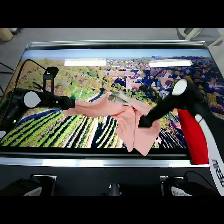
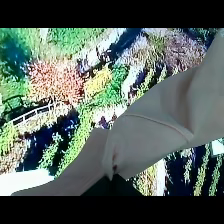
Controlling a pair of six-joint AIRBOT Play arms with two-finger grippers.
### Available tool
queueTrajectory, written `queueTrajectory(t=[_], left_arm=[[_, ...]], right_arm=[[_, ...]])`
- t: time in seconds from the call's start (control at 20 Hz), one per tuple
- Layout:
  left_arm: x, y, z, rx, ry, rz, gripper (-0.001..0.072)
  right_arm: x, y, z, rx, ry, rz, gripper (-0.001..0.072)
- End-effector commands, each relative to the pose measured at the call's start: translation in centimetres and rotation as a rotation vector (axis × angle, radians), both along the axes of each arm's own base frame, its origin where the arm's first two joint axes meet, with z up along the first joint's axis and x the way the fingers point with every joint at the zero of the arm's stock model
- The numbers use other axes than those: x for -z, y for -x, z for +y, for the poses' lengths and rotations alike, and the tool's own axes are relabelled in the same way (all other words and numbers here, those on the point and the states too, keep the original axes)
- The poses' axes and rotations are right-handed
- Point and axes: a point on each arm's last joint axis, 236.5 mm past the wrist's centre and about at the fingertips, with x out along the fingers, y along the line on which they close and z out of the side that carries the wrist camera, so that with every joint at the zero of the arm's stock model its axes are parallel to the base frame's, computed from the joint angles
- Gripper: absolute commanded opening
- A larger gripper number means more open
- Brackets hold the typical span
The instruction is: Fold the shirts.
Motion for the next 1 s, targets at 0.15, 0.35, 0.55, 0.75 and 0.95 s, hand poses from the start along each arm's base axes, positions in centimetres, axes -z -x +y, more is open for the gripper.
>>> queueTrajectory(t=[0.15, 0.35, 0.55, 0.75, 0.95], left_arm=[[0.3, 0.4, 0.1, -0.004, 0.002, 0.026, 0.0023], [0.3, 0.4, 0.1, -0.004, 0.004, 0.027, 0.0023], [0.3, 0.4, 0.1, -0.004, 0.005, 0.026, 0.0023], [0.3, 0.4, 0.1, -0.004, 0.004, 0.025, 0.0023], [-2.2, -0.3, 0.1, 0.050, -0.012, -0.053, 0.0023]], right_arm=[[7.4, 10.0, 5.2, 0.108, -0.097, 0.162, 0.0599], [8.5, 9.1, 6.0, 0.178, -0.066, 0.143, 0.0594], [9.2, 8.8, 5.7, 0.227, -0.036, 0.160, 0.0496], [9.7, 7.2, 5.7, 0.309, -0.026, 0.133, 0.0025], [6.9, 6.1, 5.6, 0.139, -0.044, 0.020, 0.0019]])
